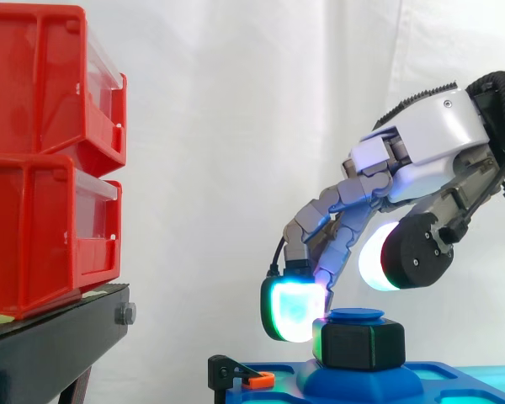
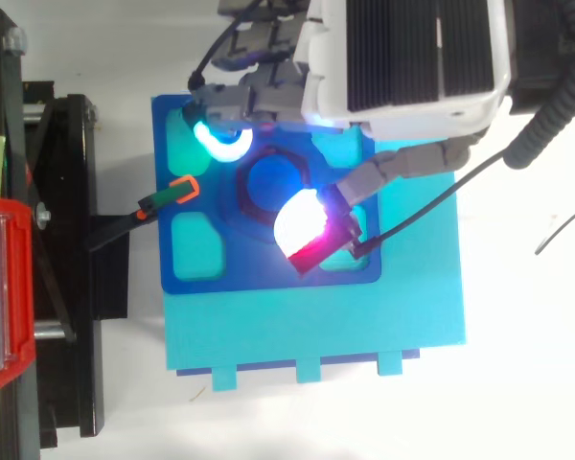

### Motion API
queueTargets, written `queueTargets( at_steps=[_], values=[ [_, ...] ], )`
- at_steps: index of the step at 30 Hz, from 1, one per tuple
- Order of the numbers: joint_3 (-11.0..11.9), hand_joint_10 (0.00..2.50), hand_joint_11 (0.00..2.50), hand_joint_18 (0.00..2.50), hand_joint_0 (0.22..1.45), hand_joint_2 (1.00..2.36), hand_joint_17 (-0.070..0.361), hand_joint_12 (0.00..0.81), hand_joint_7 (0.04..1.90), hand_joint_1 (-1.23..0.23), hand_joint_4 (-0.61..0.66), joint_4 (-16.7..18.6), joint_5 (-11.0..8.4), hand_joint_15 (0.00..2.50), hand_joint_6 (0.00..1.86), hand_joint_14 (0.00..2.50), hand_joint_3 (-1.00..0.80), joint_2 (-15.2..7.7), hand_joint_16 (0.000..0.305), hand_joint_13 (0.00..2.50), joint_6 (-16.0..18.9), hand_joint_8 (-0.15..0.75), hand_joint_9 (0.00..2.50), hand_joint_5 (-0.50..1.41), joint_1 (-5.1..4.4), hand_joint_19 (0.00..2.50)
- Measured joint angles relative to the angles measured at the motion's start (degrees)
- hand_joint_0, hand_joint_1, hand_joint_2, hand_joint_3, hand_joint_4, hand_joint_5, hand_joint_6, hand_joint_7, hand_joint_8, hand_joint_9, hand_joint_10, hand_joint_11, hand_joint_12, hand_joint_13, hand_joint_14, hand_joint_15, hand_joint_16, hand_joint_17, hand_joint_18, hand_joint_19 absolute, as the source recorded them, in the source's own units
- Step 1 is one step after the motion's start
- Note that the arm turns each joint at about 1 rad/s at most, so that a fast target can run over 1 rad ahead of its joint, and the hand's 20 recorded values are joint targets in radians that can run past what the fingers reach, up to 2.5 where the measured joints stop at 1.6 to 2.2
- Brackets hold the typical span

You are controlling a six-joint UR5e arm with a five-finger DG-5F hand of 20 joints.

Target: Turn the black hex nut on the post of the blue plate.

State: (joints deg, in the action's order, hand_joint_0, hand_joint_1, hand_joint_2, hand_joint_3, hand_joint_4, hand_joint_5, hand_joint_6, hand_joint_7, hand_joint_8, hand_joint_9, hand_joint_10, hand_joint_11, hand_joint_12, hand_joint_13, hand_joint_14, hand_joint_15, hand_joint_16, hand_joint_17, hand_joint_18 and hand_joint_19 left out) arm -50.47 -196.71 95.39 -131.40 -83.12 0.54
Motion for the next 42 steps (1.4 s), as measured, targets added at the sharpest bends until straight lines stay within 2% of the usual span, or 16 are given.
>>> queueTargets(
  at_steps=[4, 8, 10, 15, 16, 18, 25, 29, 42],
  values=[
    [0.3, 0.01, 0.29, 0.27, 0.49, 1.0, 0.124, 0.346, 0.91, -0.35, 0.23, -1.1, 0.13, 0.11, 0.5, 0.0, -0.5, 0.1, 0.055, 0.44, -0.8, 0.266, 0.67, -0.15, 0.68, 0.13],
    [1.1, 0.01, 0.28, 0.14, 0.44, 1.0, 0.141, 0.397, 0.91, -0.19, 0.25, -1.7, 0.47, 0.1, 0.5, 0.0, -0.5, 0.1, 0.063, 0.36, -1.3, 0.284, 0.64, -0.18, 1.1, 0.11],
    [1.6, 0.01, 0.28, 0.07, 0.41, 1.0, 0.148, 0.414, 0.91, -0.21, 0.26, -1.9, 0.72, 0.08, 0.5, 0.0, -0.5, 0.1, 0.066, 0.29, -1.4, 0.292, 0.58, -0.19, 1.2, 0.08],
    [2.6, 0.01, 0.29, 0.04, 0.34, 1.0, 0.167, 0.449, 0.88, -0.48, 0.26, -1.9, 0.99, 0.06, 0.5, 0.0, -0.5, 0.1, 0.074, 0.24, -1.4, 0.309, 0.45, -0.23, 1.17, 0.04],
    [2.7, 0.01, 0.31, 0.0, 0.33, 1.0, 0.166, 0.446, 0.88, -0.47, 0.25, -1.8, 1.0, 0.08, 0.5, 0.0, -0.5, 0.1, 0.074, 0.21, -1.4, 0.305, 0.41, -0.24, 1.13, 0.08],
    [2.8, 0.01, 0.32, 0.0, 0.32, 1.0, 0.169, 0.449, 0.87, -0.54, 0.23, -1.5, 0.97, 0.08, 0.5, 0.0, -0.5, 0.1, 0.075, 0.2, -1.3, 0.299, 0.38, -0.25, 1.03, 0.08],
    [2.8, 0.01, 0.3, 0.03, 0.33, 1.0, 0.166, 0.443, 0.85, -0.69, 0.21, -0.5, 0.3, 0.07, 0.5, 0.0, -0.5, 0.0, 0.074, 0.21, -0.2, 0.288, 0.35, -0.26, 0.27, 0.07],
    [2.1, 0.01, 0.31, 0.04, 0.34, 1.0, 0.163, 0.439, 0.85, -0.75, 0.21, 1.2, -0.53, 0.07, 0.5, 0.0, -0.5, 0.0, 0.072, 0.21, 1.0, 0.281, 0.35, -0.26, -0.54, 0.07],
    [1.2, 0.01, 0.32, 0.07, 0.36, 1.0, 0.155, 0.431, 0.86, -0.85, 0.19, 2.9, -3.26, 0.06, 0.5, 0.0, -0.5, 0.0, 0.069, 0.22, 2.7, 0.27, 0.34, -0.26, -3.02, 0.05]
  ],
)
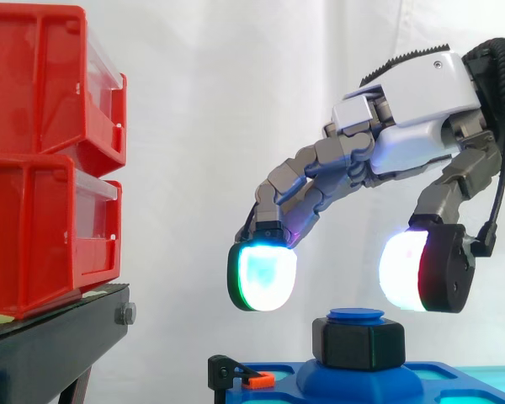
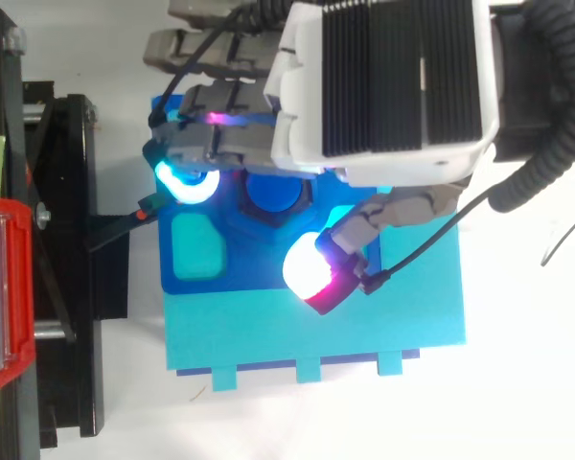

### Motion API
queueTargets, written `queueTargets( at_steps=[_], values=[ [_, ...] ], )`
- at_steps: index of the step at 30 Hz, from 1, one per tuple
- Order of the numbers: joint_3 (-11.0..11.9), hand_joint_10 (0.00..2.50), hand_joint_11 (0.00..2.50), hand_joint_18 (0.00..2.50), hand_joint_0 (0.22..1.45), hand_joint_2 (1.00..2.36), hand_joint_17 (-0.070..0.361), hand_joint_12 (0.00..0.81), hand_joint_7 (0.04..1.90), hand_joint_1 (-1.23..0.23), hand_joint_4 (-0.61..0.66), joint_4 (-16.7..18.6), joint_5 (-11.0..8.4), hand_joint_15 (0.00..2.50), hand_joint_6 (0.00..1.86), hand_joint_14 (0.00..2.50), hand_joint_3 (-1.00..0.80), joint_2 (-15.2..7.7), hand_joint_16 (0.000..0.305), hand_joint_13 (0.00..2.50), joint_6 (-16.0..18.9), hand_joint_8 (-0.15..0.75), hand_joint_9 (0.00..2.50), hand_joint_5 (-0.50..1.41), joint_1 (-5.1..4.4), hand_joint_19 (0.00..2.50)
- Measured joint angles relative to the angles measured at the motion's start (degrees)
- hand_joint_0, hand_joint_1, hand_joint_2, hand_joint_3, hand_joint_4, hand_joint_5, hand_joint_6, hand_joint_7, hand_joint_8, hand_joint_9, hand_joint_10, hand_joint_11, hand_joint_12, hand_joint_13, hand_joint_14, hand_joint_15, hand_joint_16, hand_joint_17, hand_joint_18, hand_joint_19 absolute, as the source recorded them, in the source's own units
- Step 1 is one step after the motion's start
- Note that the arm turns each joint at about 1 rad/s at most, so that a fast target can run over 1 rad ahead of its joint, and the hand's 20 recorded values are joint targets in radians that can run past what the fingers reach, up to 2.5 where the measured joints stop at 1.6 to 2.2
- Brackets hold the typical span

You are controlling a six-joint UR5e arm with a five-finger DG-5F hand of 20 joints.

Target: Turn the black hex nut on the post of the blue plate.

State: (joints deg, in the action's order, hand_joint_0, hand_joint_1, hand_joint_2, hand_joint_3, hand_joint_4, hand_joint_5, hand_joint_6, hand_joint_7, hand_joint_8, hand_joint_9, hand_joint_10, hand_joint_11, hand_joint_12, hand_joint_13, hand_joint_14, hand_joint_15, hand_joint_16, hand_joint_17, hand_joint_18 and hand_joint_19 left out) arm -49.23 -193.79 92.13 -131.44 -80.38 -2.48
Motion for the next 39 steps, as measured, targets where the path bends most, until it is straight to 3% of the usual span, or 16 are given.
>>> queueTargets(
  at_steps=[8, 15, 21, 39],
  values=[
    [-1.3, 0.01, 0.3, 0.13, 0.37, 1.0, 0.155, 0.432, 0.84, -0.87, 0.19, 2.0, -1.39, 0.04, 0.5, 0.0, -0.5, 0.0, 0.069, 0.26, 0.4, 0.274, 0.35, -0.25, -1.46, 0.03],
    [-2.0, 0.01, 0.3, 0.14, 0.37, 1.0, 0.155, 0.433, 0.84, -0.86, 0.18, 2.8, -1.75, 0.04, 0.5, 0.0, -0.5, 0.0, 0.069, 0.26, 0.4, 0.274, 0.35, -0.26, -1.96, 0.02],
    [-3.9, 0.01, 0.29, 0.14, 0.4, 1.0, 0.147, 0.419, 0.83, -0.86, 0.17, 5.4, -2.0, 0.04, 0.5, 0.0, -0.5, 0.0, 0.065, 0.26, 0.4, 0.262, 0.34, -0.26, -2.33, 0.02],
    [-4.6, 0.01, 0.31, 0.18, 0.53, 1.0, 0.126, 0.373, 0.89, -0.9, 0.16, 5.8, -0.12, 0.03, 0.5, 0.0, -0.5, 0.0, 0.056, 0.28, -0.6, 0.228, 0.35, -0.25, -1.12, 0.01]
  ],
)
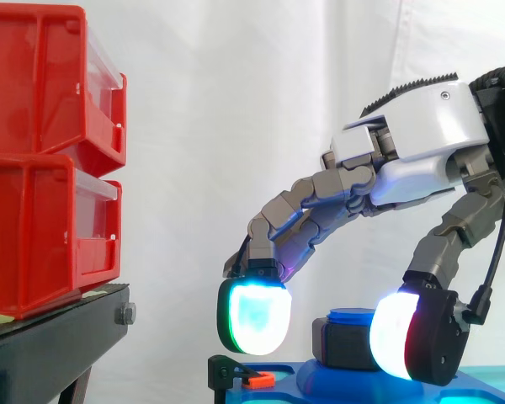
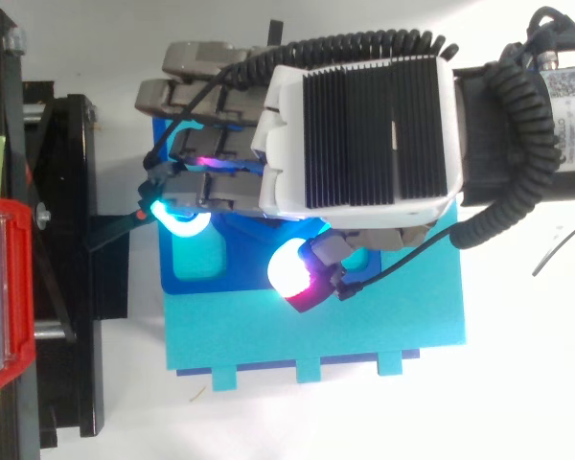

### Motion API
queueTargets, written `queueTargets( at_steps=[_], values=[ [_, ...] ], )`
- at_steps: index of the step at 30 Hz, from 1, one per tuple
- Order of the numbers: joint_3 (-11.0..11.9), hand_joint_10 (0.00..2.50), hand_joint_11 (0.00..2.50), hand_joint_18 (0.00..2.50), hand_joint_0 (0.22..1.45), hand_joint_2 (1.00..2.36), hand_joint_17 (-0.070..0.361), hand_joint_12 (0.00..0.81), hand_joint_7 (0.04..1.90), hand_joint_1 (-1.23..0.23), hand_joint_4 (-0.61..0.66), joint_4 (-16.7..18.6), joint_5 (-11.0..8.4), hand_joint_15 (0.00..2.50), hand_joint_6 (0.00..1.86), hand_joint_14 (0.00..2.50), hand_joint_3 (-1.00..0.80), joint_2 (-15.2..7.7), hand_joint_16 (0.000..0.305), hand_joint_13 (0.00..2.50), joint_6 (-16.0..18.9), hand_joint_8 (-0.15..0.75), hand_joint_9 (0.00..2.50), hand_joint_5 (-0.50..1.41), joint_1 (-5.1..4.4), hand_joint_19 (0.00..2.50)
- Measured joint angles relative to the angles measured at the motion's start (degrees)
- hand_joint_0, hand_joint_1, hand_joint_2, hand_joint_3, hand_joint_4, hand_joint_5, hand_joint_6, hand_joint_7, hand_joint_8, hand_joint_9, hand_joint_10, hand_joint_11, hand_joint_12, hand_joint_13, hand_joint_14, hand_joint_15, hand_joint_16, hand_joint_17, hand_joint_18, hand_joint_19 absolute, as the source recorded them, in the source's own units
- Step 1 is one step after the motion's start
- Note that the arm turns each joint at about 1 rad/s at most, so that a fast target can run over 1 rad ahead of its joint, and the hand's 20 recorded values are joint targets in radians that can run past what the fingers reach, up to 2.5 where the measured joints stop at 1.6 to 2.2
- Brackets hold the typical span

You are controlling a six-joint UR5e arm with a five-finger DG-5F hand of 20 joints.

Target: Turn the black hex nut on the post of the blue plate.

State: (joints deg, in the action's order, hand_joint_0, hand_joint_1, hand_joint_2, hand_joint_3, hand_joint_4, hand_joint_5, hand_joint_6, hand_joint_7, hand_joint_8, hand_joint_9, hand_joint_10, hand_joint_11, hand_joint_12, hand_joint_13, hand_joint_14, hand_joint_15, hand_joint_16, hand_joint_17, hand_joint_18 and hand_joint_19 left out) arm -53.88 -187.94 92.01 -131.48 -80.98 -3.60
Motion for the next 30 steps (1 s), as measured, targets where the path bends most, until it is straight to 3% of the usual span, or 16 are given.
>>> queueTargets(
  at_steps=[30],
  values=[
    [0.0, 0.01, 0.3, 0.25, 0.58, 1.0, 0.122, 0.365, 1.01, -0.92, 0.19, -2.8, 1.4, 0.02, 0.5, 0.0, -0.5, 0.0, 0.054, 0.32, -3.0, 0.229, 0.37, -0.22, 1.87, 0.02]
  ],
)
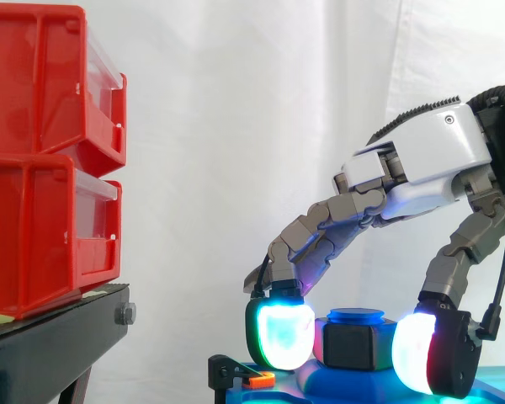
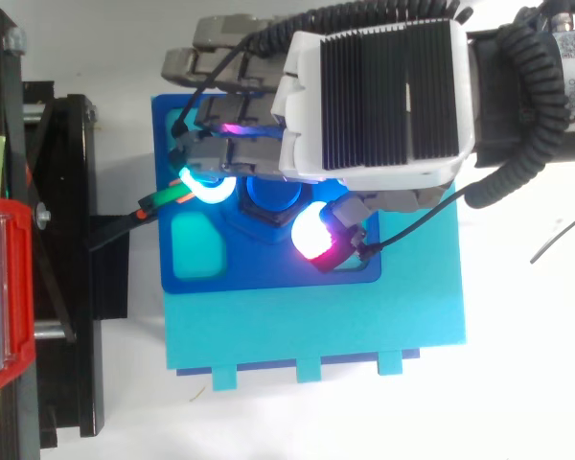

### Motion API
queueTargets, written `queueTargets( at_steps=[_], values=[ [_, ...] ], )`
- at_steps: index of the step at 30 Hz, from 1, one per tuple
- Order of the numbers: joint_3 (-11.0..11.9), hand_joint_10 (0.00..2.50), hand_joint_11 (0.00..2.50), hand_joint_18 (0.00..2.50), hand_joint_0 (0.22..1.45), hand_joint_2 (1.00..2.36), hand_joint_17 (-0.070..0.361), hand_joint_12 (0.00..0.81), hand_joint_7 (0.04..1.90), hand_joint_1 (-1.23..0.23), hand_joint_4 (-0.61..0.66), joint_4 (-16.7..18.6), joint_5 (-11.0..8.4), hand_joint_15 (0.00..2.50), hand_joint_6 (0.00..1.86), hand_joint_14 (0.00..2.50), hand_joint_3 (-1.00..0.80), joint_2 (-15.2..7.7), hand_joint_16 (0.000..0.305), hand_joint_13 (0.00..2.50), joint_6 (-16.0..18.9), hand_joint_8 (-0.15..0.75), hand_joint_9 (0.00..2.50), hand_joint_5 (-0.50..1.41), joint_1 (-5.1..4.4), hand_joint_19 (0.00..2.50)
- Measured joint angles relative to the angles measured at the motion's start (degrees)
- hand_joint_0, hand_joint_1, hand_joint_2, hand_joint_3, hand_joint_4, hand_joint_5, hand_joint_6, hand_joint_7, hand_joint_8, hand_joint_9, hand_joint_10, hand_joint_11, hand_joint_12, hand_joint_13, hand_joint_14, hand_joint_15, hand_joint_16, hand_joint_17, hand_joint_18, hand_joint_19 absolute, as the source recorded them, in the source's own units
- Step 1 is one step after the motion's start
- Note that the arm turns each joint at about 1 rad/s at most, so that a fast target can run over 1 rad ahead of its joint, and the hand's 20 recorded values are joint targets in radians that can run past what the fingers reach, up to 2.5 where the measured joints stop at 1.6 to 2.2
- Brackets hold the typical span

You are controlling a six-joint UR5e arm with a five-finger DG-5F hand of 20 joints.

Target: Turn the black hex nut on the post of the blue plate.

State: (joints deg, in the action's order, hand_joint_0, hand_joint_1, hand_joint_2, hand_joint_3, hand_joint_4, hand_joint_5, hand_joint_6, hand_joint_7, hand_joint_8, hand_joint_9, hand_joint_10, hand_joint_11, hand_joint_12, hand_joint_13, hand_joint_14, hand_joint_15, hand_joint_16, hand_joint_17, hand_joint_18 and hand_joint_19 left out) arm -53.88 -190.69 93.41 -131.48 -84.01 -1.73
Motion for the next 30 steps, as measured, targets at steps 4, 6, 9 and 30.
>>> queueTargets(
  at_steps=[4, 6, 9, 30],
  values=[
    [0.0, 0.01, 0.3, 0.26, 0.58, 1.0, 0.122, 0.366, 1.02, -0.91, 0.19, 0.0, 0.02, 0.02, 0.5, 0.0, -0.5, 0.0, 0.054, 0.32, -0.1, 0.229, 0.37, -0.22, 0.07, 0.02],
    [0.0, 0.01, 0.3, 0.26, 0.58, 1.0, 0.122, 0.366, 1.02, -0.91, 0.19, -0.1, 0.02, 0.03, 0.5, 0.0, -0.5, 0.0, 0.054, 0.32, -0.1, 0.229, 0.37, -0.22, 0.11, 0.02],
    [0.0, 0.01, 0.3, 0.26, 0.57, 1.0, 0.122, 0.366, 1.03, -0.9, 0.2, -0.1, 0.02, 0.03, 0.5, 0.0, -0.5, 0.0, 0.054, 0.32, -0.1, 0.229, 0.37, -0.22, 0.13, 0.03],
    [0.0, 0.01, 0.24, 0.2, 0.43, 1.0, 0.143, 0.41, 0.83, -0.75, 0.17, 0.1, 0.02, 0.04, 0.5, 0.0, -0.5, 0.0, 0.064, 0.26, -0.7, 0.26, 0.3, -0.26, 0.14, 0.06]
  ],
)
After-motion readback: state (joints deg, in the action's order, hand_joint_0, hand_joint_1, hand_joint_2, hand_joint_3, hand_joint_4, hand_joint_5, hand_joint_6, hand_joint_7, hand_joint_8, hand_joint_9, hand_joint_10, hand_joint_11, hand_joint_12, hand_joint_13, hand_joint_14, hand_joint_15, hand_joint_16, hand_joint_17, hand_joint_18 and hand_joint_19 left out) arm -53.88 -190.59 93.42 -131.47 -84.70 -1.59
